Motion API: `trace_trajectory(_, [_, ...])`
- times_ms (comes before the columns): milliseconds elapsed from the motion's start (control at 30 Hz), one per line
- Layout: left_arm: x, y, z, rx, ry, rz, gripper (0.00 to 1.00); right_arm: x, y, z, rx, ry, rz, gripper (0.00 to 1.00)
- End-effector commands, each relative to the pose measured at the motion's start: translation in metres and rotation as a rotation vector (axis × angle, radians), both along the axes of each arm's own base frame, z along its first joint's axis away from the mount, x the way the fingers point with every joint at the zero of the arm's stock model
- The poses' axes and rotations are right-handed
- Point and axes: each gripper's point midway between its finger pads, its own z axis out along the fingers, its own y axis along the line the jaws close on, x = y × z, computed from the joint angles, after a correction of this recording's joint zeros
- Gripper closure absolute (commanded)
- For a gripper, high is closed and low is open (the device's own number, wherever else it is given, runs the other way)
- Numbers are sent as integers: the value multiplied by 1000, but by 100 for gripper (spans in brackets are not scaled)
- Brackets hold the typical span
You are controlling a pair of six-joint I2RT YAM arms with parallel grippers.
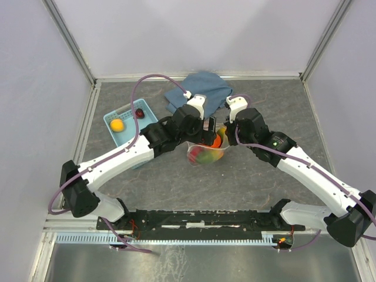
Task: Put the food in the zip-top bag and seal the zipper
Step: Place the fake fruit in the zipper food storage bag, then pick up the fake fruit from the bin.
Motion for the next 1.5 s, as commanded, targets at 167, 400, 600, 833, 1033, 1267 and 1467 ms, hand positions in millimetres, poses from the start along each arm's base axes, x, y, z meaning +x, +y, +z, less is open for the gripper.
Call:
trace_trajectory(167, [17,49,63,-31,-156,167,0,5,3,19,51,-57,-5,98])
trace_trajectory(400, [34,99,66,-55,-146,291,0,6,2,22,56,-75,-11,98])
trace_trajectory(600, [59,158,47,-17,-106,461,1,7,2,22,54,-84,-10,98])
trace_trajectory(833, [91,227,3,65,-21,671,0,8,0,18,44,-94,-10,98])
trace_trajectory(1033, [117,274,-26,142,35,811,1,7,0,17,55,-110,-1,98])
trace_trajectory(1267, [143,315,-60,247,118,904,0,5,0,18,59,-124,12,98])
trace_trajectory(1467, [157,346,-85,367,178,951,2,2,1,21,76,-135,23,98])
